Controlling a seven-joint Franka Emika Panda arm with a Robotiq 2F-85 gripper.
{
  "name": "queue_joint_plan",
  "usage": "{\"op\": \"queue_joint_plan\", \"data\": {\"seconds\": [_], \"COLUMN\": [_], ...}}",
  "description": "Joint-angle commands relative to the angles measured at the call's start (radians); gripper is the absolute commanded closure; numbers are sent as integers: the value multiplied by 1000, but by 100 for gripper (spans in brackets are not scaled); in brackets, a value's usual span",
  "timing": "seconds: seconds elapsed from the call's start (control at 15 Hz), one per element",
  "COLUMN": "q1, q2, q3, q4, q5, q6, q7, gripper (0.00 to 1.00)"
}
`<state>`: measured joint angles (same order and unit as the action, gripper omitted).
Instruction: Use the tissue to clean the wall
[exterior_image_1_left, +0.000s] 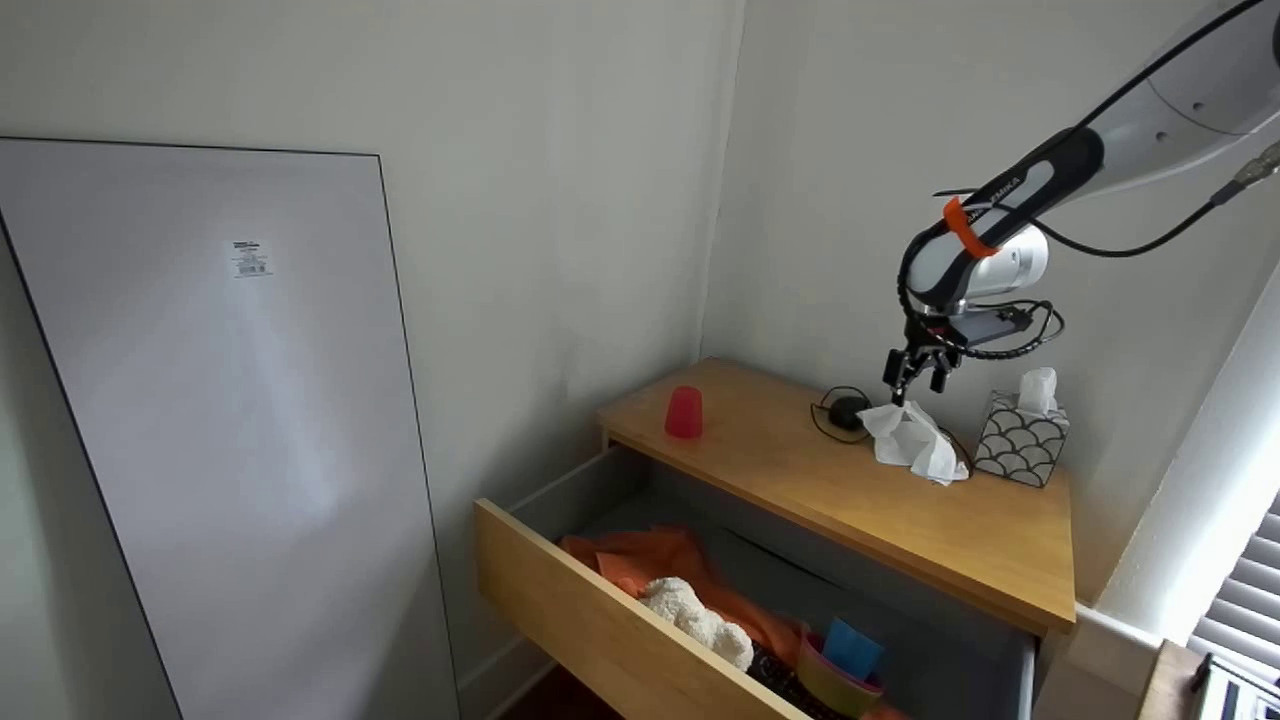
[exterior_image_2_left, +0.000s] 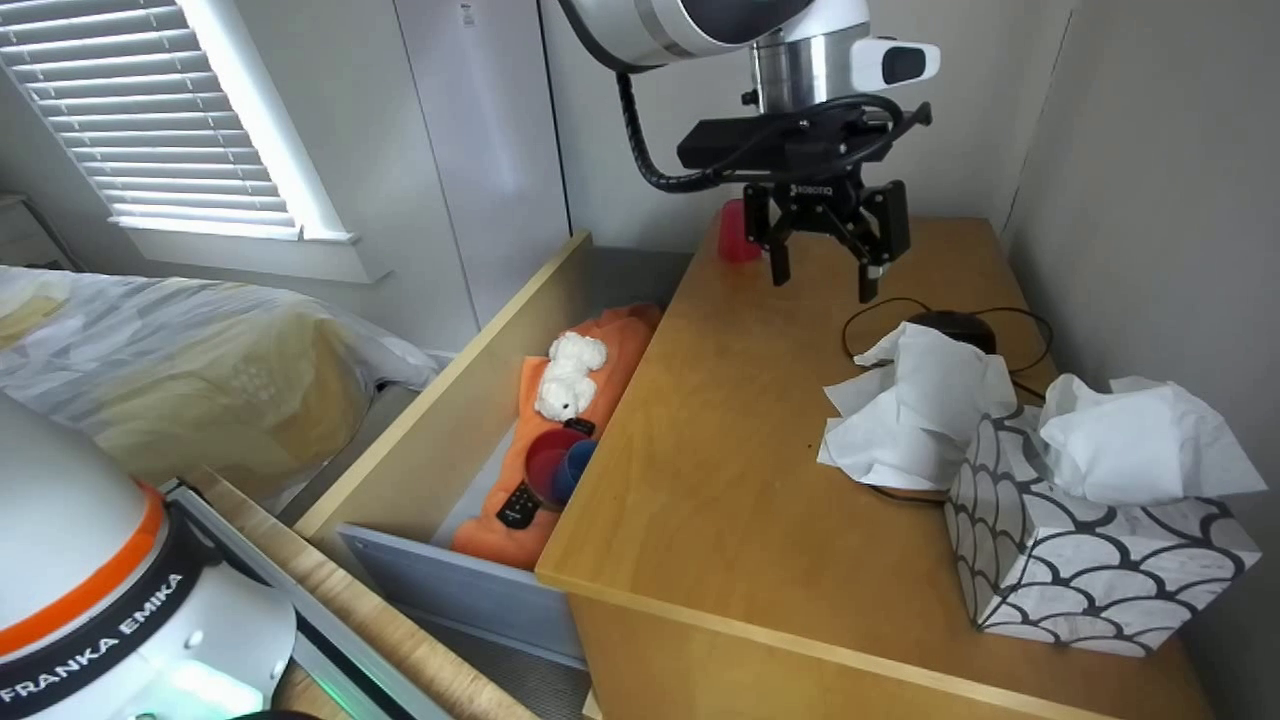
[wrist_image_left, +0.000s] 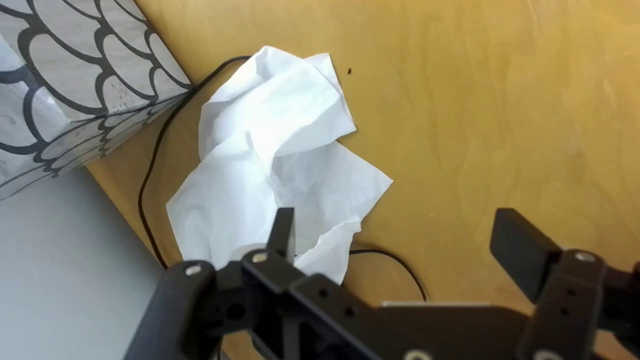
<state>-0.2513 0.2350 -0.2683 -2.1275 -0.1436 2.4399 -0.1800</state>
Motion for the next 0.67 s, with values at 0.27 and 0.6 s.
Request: {"op": "queue_joint_plan", "data": {"seconds": [0.27, 0.6], "q1": [-61, -96], "q2": [193, 280], "q3": [-37, -29], "q4": [144, 210], "q5": [-81, -69], "q6": [16, 23], "q7": [-22, -31], "gripper": [0, 0]}}
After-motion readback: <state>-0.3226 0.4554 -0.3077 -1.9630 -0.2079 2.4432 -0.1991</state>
